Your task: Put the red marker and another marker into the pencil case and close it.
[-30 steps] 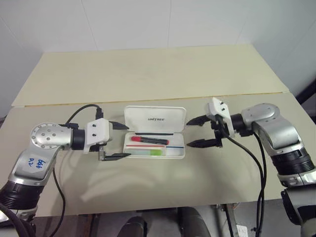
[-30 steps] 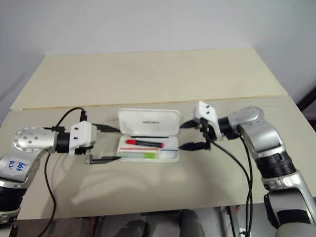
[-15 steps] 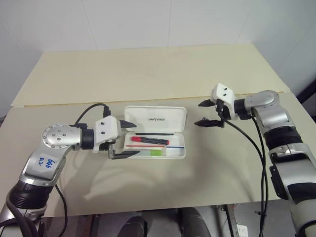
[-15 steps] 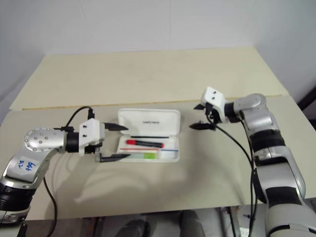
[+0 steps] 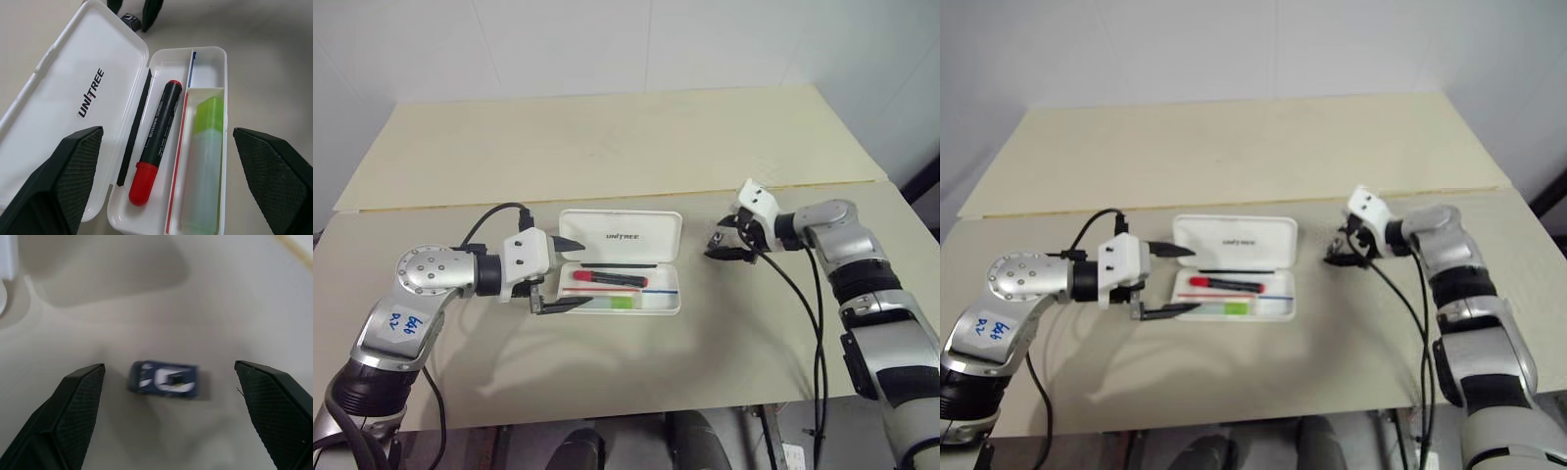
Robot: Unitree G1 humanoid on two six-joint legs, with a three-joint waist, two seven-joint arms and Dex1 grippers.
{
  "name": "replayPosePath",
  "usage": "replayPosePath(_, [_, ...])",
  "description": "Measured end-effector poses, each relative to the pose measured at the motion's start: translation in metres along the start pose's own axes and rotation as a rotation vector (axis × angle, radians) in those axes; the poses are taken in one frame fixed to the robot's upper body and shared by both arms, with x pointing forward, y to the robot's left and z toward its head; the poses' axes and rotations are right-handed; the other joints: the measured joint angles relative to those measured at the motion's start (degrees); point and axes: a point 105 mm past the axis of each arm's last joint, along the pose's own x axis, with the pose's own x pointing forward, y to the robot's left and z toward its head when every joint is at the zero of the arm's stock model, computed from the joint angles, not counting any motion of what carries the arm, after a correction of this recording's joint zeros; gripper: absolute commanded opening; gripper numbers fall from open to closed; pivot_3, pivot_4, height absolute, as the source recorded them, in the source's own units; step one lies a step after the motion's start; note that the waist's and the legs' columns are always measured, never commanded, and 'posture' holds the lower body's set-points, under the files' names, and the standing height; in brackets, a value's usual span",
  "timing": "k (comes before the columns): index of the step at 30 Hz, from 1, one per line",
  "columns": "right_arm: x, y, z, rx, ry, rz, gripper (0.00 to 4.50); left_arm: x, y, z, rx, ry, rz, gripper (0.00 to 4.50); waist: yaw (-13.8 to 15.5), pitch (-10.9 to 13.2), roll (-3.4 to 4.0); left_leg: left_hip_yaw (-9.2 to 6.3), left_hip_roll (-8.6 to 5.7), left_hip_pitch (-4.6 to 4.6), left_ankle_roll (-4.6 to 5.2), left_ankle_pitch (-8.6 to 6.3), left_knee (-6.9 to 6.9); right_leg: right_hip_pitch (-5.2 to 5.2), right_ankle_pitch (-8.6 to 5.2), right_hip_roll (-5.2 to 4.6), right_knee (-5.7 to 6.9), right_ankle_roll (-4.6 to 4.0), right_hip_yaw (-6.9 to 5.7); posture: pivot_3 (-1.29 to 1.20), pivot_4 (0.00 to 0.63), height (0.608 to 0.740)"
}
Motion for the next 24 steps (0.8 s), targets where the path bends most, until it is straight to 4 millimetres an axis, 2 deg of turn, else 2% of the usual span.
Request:
replayPosePath(6, [0.003, 0.005, -0.001, 0.038, -0.024, -0.022, 4.48, 0.000, 0.001, 0.001, 0.005, -0.001, 0.001, 4.50, -0.02, 0.00, 0.00, 0.11, 0.00, 0.04, 0.00, 0.00, 0.07, 0.01, 0.09, 0.03, 0.03, -0.01, 0.11, 0.00, 0.150, 0.740])
replayPosePath(7, [0.003, 0.005, -0.001, 0.042, -0.026, -0.025, 4.31, 0.000, 0.001, 0.001, 0.006, -0.001, 0.001, 4.50, -0.02, 0.00, -0.01, 0.14, 0.00, 0.05, 0.00, 0.00, 0.08, 0.01, 0.10, 0.04, 0.03, -0.01, 0.14, 0.00, 0.150, 0.740])
replayPosePath(9, [0.004, 0.007, -0.002, 0.052, -0.031, -0.025, 3.81, 0.000, 0.001, 0.002, 0.009, -0.002, 0.002, 4.50, -0.02, -0.01, -0.01, 0.17, 0.00, 0.07, 0.00, 0.00, 0.09, 0.02, 0.11, 0.05, 0.05, 0.00, 0.19, 0.00, 0.150, 0.740])
replayPosePath(16, [0.007, 0.012, 0.002, 0.049, -0.039, -0.012, 1.38, -0.001, 0.004, 0.001, 0.011, -0.001, 0.007, 4.50, 0.01, -0.01, -0.02, 0.28, 0.00, 0.11, 0.01, 0.00, 0.17, 0.02, 0.18, 0.08, 0.09, 0.02, 0.33, 0.00, 0.150, 0.740])
replayPosePath(24, [0.007, 0.013, 0.002, 0.034, -0.035, -0.005, 1.34, -0.001, 0.005, -0.001, 0.016, -0.003, 0.010, 4.50, 0.01, -0.01, -0.02, 0.30, 0.00, 0.11, 0.01, 0.00, 0.16, 0.02, 0.19, 0.09, 0.08, 0.02, 0.35, 0.00, 0.150, 0.740])
